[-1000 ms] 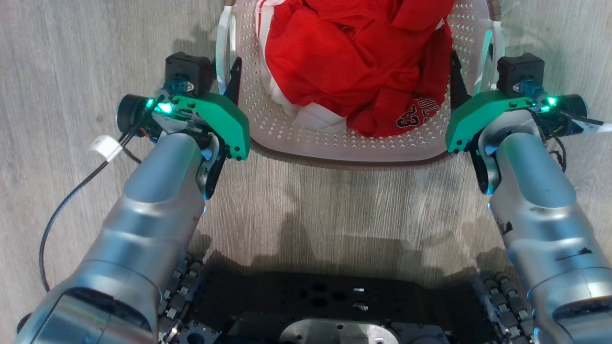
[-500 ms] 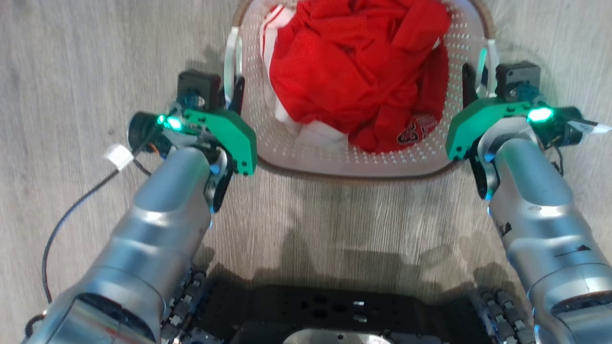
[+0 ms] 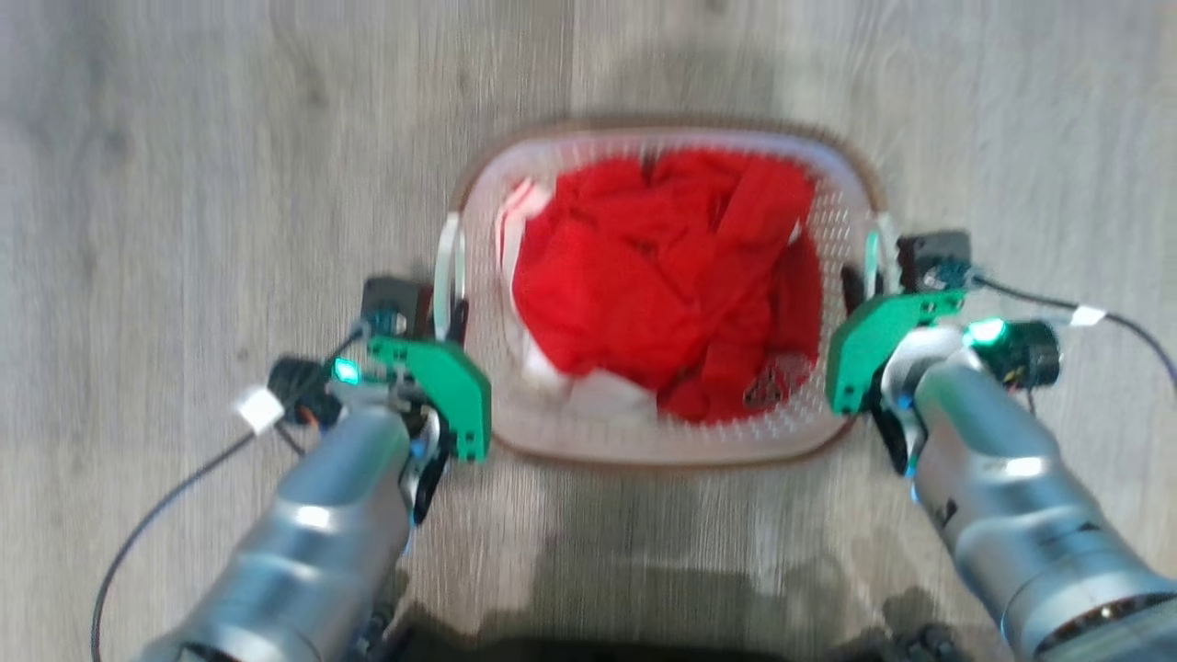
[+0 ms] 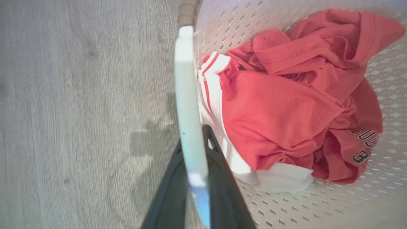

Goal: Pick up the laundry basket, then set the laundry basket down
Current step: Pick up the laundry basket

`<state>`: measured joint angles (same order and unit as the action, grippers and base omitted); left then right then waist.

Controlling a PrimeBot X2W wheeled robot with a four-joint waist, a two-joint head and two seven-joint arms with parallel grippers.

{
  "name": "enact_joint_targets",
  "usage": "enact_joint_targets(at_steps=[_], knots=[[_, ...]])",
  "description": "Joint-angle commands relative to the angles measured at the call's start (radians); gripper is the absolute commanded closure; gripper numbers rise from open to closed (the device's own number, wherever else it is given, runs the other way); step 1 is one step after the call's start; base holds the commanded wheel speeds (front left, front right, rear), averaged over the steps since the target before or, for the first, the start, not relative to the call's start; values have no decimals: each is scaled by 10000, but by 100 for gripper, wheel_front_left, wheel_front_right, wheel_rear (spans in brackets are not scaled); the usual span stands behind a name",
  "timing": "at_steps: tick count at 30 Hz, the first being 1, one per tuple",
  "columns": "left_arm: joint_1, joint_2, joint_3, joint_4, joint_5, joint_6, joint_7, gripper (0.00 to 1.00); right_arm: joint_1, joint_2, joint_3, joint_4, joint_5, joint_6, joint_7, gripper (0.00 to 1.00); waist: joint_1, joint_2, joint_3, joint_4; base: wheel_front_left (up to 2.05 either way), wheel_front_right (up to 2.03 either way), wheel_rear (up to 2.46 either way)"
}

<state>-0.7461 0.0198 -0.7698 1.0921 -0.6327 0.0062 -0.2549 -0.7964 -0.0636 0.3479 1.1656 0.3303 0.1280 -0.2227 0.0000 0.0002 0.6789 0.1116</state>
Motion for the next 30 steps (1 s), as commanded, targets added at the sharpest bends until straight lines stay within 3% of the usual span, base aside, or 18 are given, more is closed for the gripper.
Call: enact_joint_targets(at_steps=[1,16,30], knots=[[374,304,67,130,-125,84,-69,100,613,134,493,22,260,27,158,100,0,-2,-945,-162,0,0,0],[2102,304,-1035,1128,-1327,-84,802,100,2282,134,3035,-99,2948,27,1958,100,0,-2,-4116,-436,0,0,0],[3079,304,-1666,1389,-1880,-146,1518,100,3188,134,4507,-43,4061,27,2637,100,0,-2,-5619,-536,0,0,0]])
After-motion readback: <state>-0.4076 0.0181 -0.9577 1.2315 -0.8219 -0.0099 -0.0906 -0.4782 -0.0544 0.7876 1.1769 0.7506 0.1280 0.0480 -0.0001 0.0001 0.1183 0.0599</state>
